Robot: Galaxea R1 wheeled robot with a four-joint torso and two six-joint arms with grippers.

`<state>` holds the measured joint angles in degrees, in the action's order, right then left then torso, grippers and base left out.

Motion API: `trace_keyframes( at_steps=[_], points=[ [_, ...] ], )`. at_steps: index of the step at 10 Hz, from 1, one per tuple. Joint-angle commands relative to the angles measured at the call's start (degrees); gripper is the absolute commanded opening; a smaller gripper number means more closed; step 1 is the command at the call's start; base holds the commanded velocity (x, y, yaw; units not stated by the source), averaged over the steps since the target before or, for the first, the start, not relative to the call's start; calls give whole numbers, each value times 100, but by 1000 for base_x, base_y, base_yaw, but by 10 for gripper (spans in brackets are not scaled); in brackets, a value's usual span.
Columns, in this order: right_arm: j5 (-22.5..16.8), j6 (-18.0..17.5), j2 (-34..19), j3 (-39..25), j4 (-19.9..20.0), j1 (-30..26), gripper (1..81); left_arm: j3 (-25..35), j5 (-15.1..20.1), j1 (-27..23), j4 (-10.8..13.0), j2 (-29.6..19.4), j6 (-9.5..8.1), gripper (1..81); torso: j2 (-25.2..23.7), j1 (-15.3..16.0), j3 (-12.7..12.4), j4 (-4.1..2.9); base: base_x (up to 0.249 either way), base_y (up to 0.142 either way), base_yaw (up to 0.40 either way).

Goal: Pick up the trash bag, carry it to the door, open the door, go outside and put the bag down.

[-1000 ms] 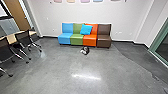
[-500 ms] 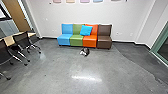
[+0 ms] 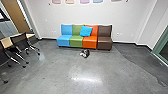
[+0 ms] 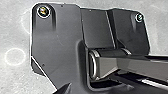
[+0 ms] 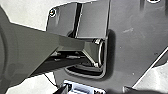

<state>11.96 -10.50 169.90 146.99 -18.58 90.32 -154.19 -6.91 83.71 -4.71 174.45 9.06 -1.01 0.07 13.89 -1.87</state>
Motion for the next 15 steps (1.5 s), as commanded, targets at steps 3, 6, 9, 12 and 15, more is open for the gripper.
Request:
trace_keyframes(
  at_steps=[3,6,9,12,15],
  points=[
    [-299,21,-6,-32,-216,-53,811,20,348,-96,-13,29,17,811,0,-2,0,0,149,68,0],
    [-343,21,-6,-32,-269,-53,811,20,348,-96,-13,47,0,811,0,-2,0,0,149,70,0],
    [-352,21,-6,-32,-287,-45,811,20,340,-96,-13,38,0,811,0,-2,0,0,146,70,0],
    [-369,21,-6,-32,-313,-44,811,20,339,-96,-13,38,-1,811,2,0,0,0,143,0,0],
    [-369,21,3,-32,-322,-44,811,20,331,-96,-13,38,-9,811,2,0,0,0,142,0,0]
  ],
)
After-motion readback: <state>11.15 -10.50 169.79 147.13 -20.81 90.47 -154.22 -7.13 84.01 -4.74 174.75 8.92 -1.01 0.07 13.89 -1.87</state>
